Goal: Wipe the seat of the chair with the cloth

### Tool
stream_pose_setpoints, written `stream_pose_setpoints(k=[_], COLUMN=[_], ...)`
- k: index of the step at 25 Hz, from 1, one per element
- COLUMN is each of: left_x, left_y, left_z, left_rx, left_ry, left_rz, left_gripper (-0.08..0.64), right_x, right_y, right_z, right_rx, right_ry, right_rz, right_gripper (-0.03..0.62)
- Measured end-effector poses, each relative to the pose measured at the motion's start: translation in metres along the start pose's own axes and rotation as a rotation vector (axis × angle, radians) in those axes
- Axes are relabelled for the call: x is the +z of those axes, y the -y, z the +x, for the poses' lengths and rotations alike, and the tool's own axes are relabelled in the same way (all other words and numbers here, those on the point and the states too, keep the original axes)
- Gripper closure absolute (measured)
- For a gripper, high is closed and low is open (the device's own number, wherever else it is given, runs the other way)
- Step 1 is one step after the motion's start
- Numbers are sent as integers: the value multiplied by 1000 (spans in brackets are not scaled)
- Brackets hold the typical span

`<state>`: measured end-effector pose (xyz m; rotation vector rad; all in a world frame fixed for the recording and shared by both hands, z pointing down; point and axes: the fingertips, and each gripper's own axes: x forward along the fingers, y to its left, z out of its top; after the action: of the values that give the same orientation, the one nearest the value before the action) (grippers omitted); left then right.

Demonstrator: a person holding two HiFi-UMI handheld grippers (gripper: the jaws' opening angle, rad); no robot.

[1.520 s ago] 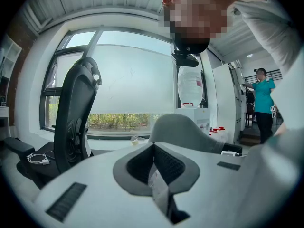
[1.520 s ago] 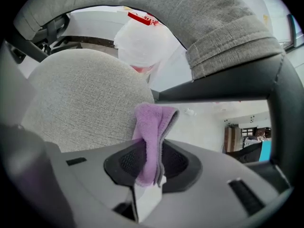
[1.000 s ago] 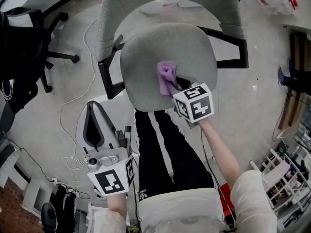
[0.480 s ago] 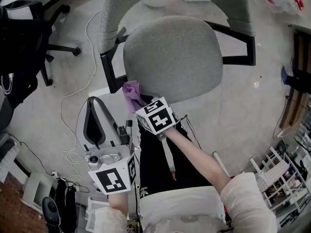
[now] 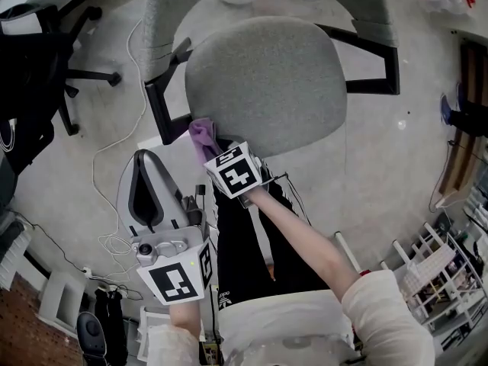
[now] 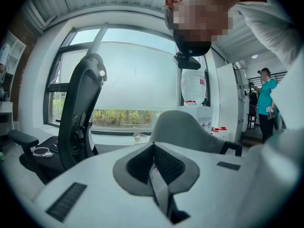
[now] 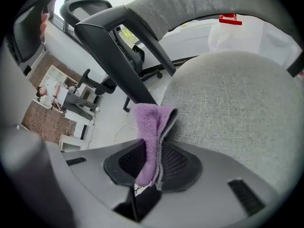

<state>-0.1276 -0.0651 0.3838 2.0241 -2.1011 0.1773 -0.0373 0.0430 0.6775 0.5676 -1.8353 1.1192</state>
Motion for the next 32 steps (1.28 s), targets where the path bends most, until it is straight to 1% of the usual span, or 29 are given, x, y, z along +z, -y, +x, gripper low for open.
stream_pose_setpoints(k=[6, 13, 23, 26, 29, 32], left_x=[3, 0, 6, 9, 10, 9], left_y=[8, 12, 41, 48, 54, 60], left_z=[3, 8, 16, 17, 18, 19], left_rx=[-9, 3, -32, -37, -41, -45], left_ry=[2, -7, -1, 2, 5, 6], left_rz=[15, 26, 35, 38, 41, 40], left_gripper=[548, 548, 548, 548, 548, 548], right_x=[-6, -19, -42, -50, -57, -64], right_y=[15, 68, 169, 204, 243, 275], right_z=[-11, -45, -107, -129, -152, -171], right_rx=[3, -31, -163, -222, -300, -359], right_ry=[-7, -14, -44, -66, -90, -106], right_rz=[-11, -17, -36, -49, -62, -52], right_gripper=[502, 502, 502, 502, 502, 502])
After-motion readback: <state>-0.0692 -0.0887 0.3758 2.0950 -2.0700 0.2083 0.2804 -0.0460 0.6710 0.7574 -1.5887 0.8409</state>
